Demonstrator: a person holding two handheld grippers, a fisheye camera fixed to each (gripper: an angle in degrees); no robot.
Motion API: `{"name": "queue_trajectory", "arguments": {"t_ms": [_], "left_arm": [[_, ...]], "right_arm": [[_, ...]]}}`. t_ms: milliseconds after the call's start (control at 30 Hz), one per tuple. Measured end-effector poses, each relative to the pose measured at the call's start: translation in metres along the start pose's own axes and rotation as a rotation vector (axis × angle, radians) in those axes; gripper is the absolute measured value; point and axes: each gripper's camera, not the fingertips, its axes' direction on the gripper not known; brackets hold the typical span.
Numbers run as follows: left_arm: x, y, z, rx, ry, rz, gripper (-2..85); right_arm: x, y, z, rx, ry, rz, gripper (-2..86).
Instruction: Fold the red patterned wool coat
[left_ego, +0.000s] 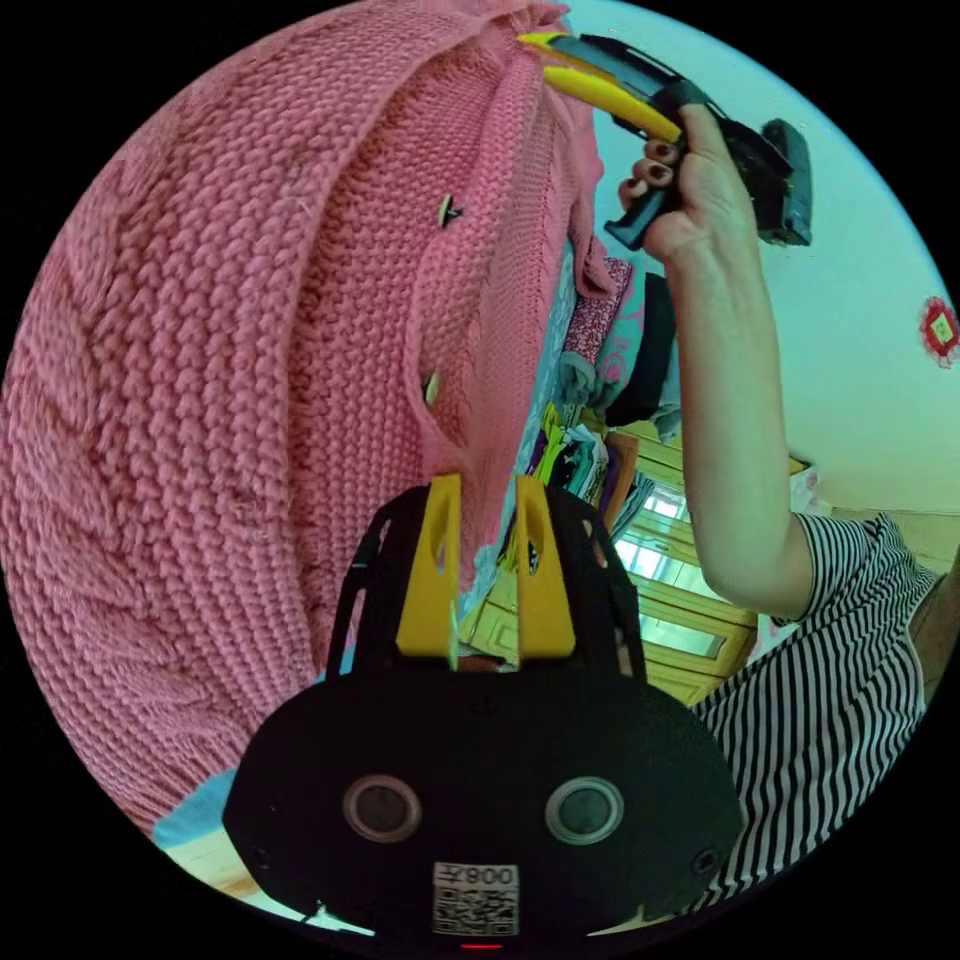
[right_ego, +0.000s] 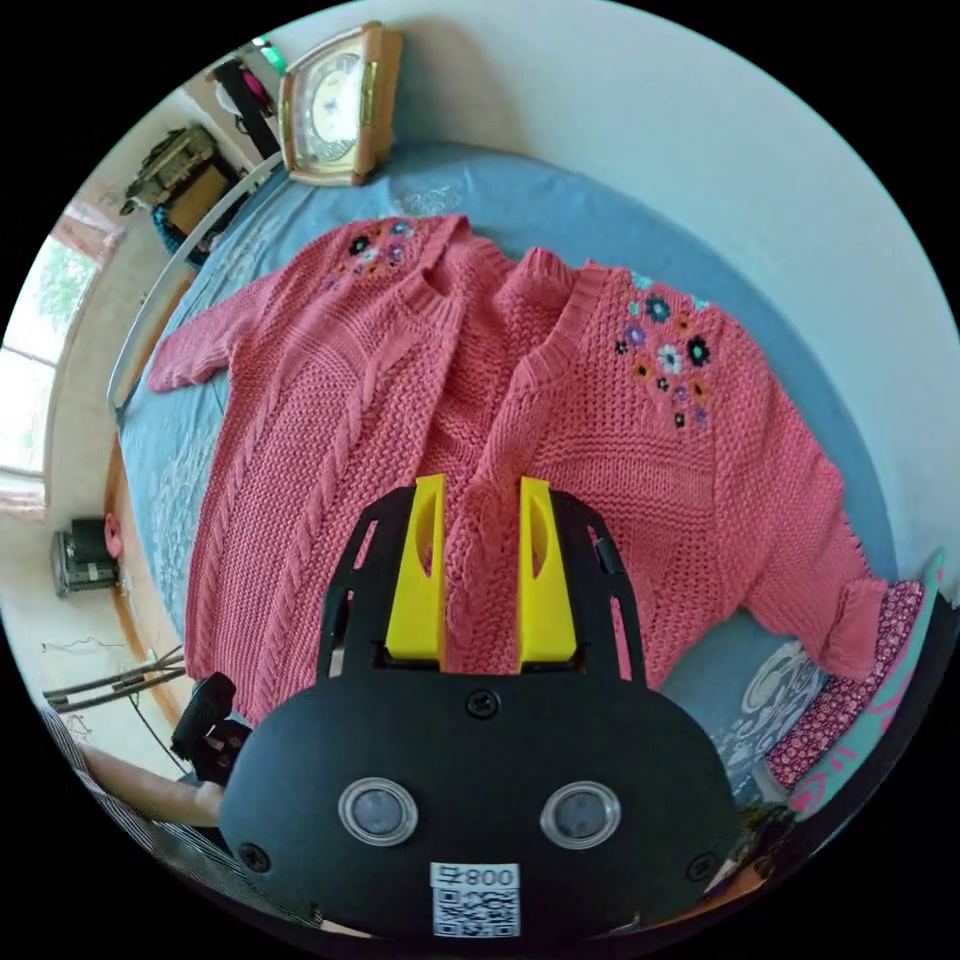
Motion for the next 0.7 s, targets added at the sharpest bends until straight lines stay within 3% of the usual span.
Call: {"name": "queue_trajectory", "arguments": {"t_ms": [133,267,333,467,700], "left_arm": [[-0.004,-0.002,0.008,-0.028,-0.056,-0.032,2.1],[0.014,0.004,0.01,-0.001,-0.025,0.067,0.6],[0.021,0.007,0.014,-0.019,-0.036,0.109,0.4],[0.018,0.008,0.032,-0.104,-0.035,0.117,0.2],[0.012,0.013,0.041,-0.126,-0.053,0.123,0.1]], "right_arm": [[0.032,0.001,-0.005,0.037,-0.075,0.08,4.5],[0.115,0.026,-0.032,0.206,-0.565,0.181,3.2],[0.164,0.047,-0.029,0.246,-0.698,0.286,3.1],[0.242,0.09,-0.005,0.217,-0.744,0.516,4.1],[0.222,0.079,-0.048,0.229,-0.48,0.424,8.4]]}}
